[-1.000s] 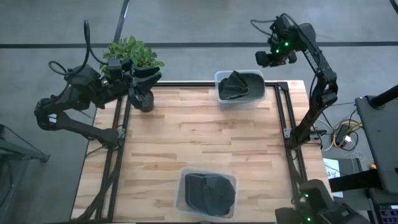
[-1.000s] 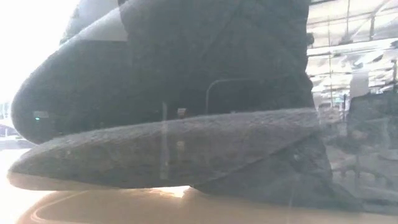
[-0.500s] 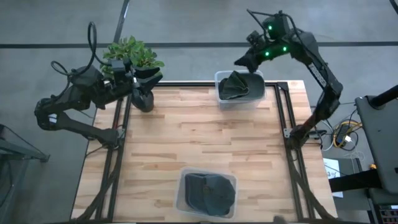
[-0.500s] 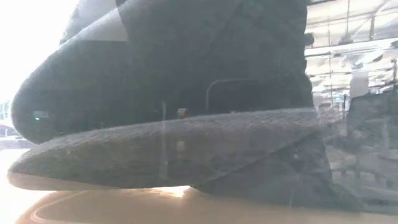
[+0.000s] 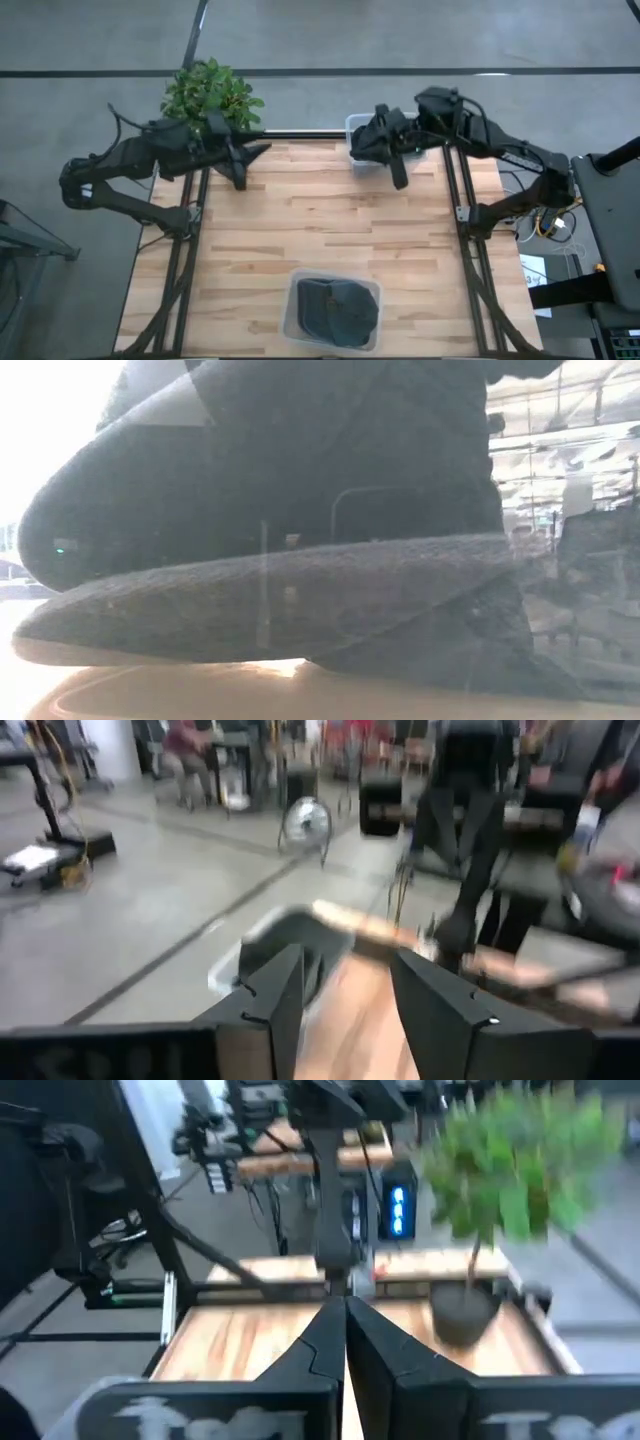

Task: Pick & Place hat
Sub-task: Return to Home Position

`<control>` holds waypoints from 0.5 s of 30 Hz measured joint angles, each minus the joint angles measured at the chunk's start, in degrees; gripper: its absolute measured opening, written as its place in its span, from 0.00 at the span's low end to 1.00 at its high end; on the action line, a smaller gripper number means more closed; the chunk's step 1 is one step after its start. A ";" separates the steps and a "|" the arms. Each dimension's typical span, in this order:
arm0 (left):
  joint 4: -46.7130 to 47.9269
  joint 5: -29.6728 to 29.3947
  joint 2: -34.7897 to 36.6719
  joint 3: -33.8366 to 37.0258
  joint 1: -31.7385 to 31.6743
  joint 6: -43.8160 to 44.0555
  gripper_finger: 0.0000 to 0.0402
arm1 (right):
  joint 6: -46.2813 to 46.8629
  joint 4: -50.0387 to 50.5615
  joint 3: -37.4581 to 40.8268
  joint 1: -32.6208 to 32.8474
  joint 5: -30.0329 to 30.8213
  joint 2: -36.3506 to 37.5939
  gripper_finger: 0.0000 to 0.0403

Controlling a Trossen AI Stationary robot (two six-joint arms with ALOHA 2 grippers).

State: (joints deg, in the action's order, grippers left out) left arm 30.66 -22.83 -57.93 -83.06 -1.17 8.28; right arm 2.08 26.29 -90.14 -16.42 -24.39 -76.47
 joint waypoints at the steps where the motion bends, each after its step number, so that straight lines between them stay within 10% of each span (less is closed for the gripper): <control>1: 0.93 0.59 0.00 0.88 0.00 0.04 0.35 | 1.29 0.01 2.18 0.58 0.57 1.00 0.02; 8: -2.83 4.40 2.52 12.16 0.03 5.20 0.04 | 3.61 -15.79 22.43 4.96 0.46 9.17 0.02; 15: -12.22 5.46 11.14 29.09 0.17 8.33 0.00 | 7.15 -30.55 41.68 6.53 0.55 18.30 0.02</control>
State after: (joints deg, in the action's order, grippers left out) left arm 18.45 -17.37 -46.79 -53.96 -1.00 16.61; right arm 9.23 -4.27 -48.46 -9.89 -23.84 -58.17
